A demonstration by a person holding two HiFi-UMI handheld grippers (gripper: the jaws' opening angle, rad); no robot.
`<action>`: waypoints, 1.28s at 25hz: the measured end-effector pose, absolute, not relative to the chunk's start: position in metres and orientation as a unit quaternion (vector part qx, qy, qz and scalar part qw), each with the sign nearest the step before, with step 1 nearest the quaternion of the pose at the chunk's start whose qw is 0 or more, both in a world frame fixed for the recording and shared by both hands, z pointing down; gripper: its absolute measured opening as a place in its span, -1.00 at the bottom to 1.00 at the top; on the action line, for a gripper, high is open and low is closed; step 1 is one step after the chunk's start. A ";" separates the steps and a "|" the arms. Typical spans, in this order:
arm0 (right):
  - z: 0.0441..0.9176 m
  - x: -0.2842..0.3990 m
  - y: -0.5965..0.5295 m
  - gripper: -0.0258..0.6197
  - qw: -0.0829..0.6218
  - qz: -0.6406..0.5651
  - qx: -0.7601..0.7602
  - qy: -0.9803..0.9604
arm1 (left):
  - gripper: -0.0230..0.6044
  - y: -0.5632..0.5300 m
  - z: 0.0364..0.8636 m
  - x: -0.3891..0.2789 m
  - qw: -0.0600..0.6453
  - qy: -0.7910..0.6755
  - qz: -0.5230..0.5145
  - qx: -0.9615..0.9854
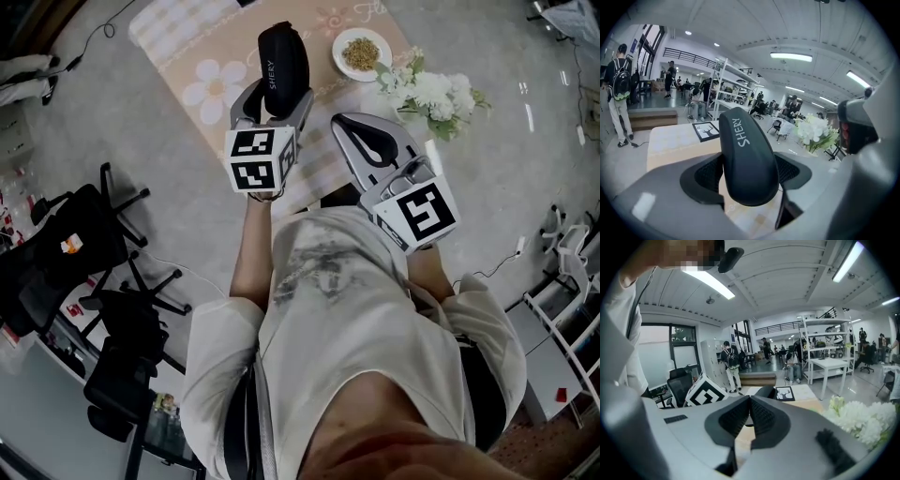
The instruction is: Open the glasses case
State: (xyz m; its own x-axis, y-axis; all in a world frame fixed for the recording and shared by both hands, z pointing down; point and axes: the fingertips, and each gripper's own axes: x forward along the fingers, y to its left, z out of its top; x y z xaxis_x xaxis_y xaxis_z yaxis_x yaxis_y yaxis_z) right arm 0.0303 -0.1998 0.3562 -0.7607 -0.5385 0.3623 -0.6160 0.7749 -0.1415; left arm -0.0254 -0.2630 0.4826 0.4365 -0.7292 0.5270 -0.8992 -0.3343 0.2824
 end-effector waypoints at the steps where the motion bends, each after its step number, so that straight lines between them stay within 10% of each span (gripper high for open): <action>1: 0.355 0.030 -0.199 -0.87 0.152 0.127 0.315 -0.928 | 0.16 -0.258 0.476 -0.026 0.269 -0.504 0.152 0.806; 32: 0.327 0.004 -0.149 -0.64 0.102 0.178 0.364 -0.909 | 0.16 -0.144 0.355 -0.033 0.105 -0.433 0.123 0.887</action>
State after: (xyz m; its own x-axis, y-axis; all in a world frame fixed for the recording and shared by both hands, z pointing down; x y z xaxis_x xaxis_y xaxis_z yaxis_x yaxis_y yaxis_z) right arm 0.0040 -0.1494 0.3274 -0.7148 -0.6247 0.3144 -0.6971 0.6724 -0.2487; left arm -0.0329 -0.1444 0.3546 0.5942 -0.7429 0.3084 -0.7943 -0.6023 0.0796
